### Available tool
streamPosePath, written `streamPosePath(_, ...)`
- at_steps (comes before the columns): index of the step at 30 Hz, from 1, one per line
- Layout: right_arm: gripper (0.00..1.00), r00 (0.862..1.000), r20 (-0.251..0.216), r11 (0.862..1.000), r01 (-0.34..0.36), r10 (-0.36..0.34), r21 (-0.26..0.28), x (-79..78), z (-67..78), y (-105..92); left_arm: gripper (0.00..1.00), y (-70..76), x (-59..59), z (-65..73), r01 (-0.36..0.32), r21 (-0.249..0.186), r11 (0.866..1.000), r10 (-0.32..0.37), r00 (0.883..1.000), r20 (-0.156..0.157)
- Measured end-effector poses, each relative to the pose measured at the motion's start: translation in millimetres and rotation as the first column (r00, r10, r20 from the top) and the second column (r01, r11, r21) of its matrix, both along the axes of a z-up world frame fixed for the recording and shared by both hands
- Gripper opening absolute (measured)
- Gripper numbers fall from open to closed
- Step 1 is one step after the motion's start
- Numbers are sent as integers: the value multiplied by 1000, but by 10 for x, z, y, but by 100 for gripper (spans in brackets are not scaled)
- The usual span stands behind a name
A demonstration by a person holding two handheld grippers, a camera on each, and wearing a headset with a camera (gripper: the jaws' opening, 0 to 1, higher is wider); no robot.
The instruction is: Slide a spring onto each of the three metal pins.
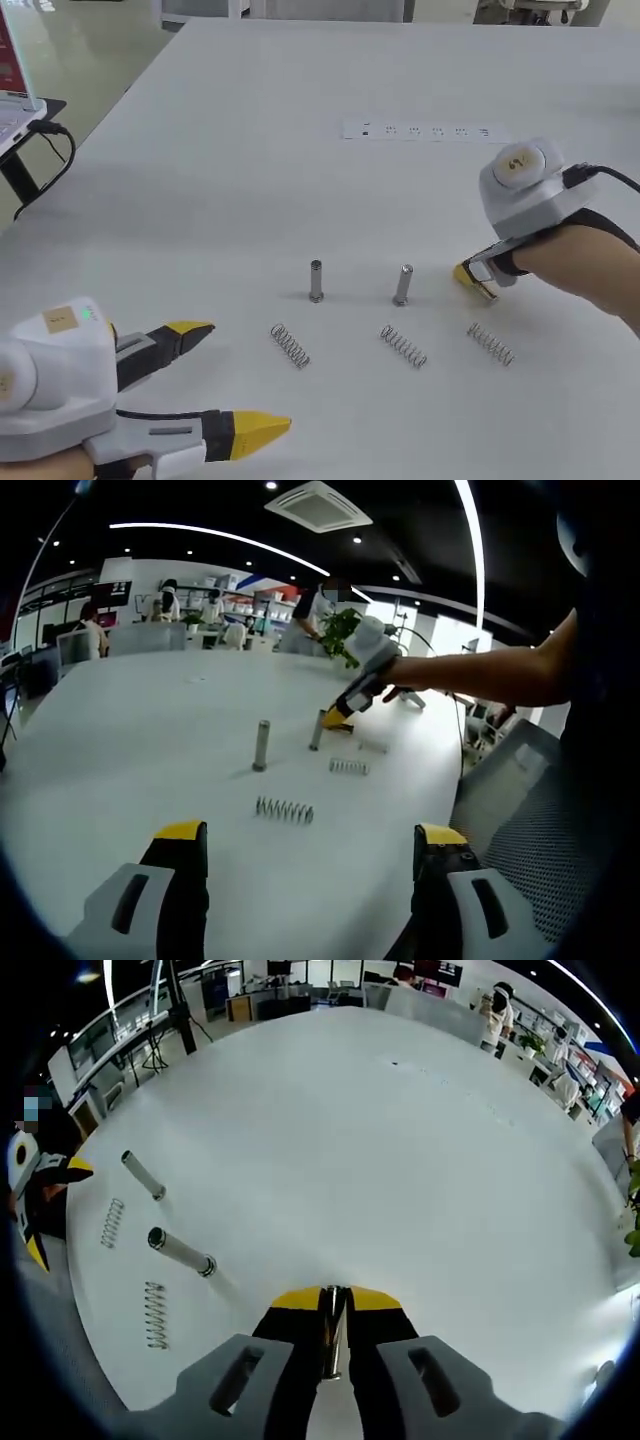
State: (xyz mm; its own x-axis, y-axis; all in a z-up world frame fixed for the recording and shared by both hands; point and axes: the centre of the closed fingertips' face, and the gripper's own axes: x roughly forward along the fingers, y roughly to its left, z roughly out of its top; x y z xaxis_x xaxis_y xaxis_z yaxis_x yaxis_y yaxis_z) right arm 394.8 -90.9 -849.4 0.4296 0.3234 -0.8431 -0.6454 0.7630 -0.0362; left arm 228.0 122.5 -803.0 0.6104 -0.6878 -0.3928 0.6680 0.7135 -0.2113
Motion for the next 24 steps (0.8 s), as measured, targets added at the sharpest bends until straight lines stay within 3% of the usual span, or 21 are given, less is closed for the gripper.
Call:
streamPosePath(8, 5, 1000, 1, 1000, 11, -11, 1, -25, 16, -22, 81, 0, -3, 0, -2, -1, 1000, 2, 1000, 1)
streamPosePath(24, 5, 998, 53, 998, 36, -38, 49, -51, 232, -111, 81, -49, -3, 24, 8, 0, 1000, -8, 1000, 6)
